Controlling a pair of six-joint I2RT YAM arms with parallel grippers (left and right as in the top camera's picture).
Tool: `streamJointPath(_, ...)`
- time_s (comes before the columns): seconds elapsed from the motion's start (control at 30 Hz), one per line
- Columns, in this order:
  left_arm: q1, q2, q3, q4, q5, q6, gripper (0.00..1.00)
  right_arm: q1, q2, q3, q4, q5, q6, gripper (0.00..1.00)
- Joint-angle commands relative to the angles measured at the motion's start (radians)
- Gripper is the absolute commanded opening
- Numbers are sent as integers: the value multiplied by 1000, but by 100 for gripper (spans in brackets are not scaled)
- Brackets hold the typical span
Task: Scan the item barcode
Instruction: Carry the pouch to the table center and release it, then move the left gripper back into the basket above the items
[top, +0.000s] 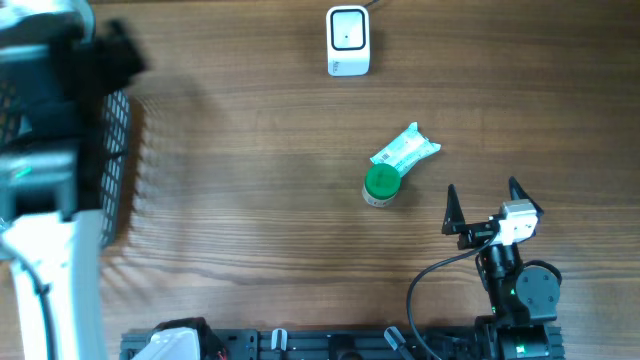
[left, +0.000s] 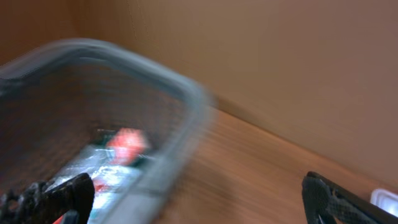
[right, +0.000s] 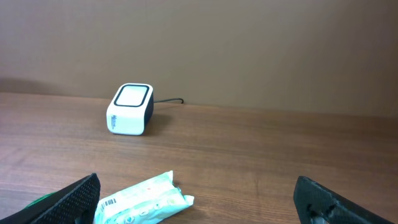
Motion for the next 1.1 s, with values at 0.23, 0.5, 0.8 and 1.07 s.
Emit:
streamJointPath(0.23, 585, 209, 7, -68, 228, 321, 100, -3, -2, -1, 3, -8, -18, 100)
streamJointPath(0.5, 657, 442, 7, -133, 361, 569, 100, -3, -2, -1, 3, -7, -18, 100)
streamJointPath(0.8, 657, 628, 7, -98, 360, 737, 100, -3, -2, -1, 3, -7, -18, 100)
streamJointPath(1.07, 673, 734, 7, -13, 361, 783, 100, -3, -2, -1, 3, -7, -17, 100)
